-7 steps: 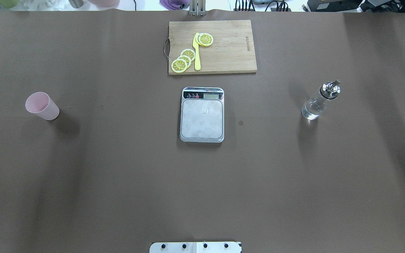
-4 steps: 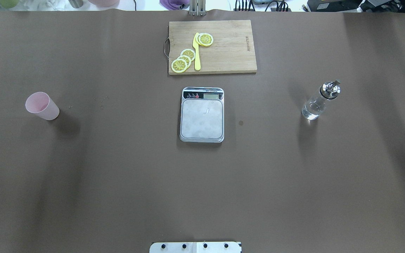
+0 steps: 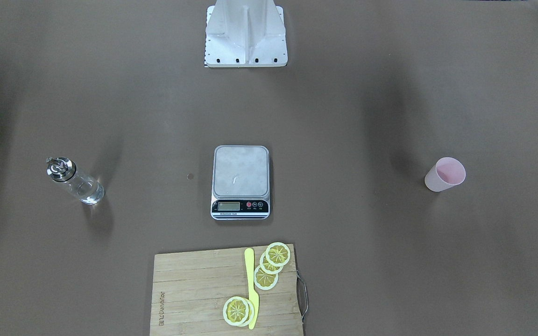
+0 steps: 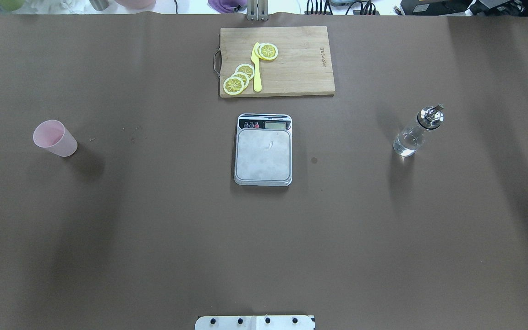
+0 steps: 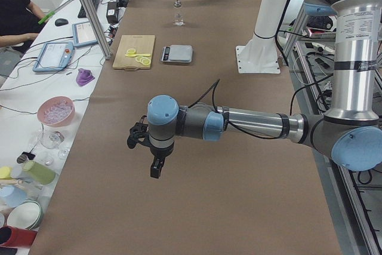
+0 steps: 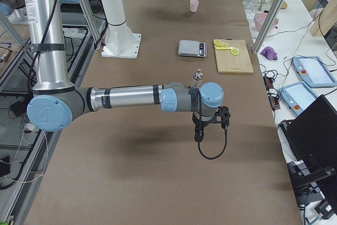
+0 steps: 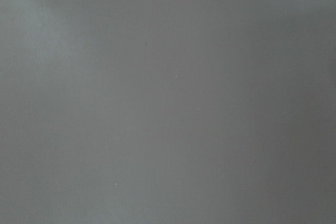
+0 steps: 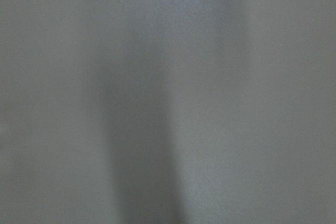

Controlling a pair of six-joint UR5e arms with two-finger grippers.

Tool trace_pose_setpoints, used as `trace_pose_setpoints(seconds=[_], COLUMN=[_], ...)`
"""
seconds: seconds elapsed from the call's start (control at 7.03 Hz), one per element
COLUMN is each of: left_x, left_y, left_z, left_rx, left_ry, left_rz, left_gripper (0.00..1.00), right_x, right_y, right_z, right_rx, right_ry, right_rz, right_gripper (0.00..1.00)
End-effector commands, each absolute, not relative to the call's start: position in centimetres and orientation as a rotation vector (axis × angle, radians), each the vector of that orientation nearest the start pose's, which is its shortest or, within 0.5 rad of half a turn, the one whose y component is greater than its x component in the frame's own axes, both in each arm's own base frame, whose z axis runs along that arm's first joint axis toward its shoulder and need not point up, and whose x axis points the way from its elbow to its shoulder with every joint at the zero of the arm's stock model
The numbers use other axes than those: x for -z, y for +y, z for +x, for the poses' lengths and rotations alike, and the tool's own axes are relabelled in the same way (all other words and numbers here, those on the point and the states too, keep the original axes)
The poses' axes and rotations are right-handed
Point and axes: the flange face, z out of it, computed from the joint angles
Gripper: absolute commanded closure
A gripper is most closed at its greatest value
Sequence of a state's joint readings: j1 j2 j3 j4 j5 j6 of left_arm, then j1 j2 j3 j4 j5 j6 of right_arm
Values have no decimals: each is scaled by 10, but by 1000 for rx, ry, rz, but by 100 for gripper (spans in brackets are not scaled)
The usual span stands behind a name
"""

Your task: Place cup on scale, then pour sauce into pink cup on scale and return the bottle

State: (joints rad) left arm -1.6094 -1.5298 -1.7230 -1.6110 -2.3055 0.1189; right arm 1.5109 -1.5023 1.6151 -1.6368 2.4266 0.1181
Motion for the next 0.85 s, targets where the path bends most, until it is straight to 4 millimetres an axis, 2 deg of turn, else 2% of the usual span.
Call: trace_pose_setpoints(seconds=[0.0, 0.14, 0.28, 0.43, 0.57, 0.71], left_x=[-580, -553, -529, -508, -498, -497], left_y=[-493, -503, -512, -520, -524, -524], left_z=[-69, -33, -20, 4, 46, 86], left_rx=[-68, -31, 31, 111, 136, 158], left_ry=[795, 802, 823, 849, 865, 886], left_rz=[179, 150, 142, 100, 65, 42], left_gripper=[1, 1, 1, 1, 2, 2], right_x=[-604, -606, -607, -606, -605, -604], right_y=[-523, -522, -521, -522, -522, -522], right_z=[27, 27, 27, 27, 27, 27], right_rx=[-36, -36, -35, -34, -35, -34], right_ry=[-856, -856, -856, -856, -856, -856], right_rz=[-34, -37, -37, -36, -35, -34], right_gripper=[0, 0, 0, 0, 0, 0])
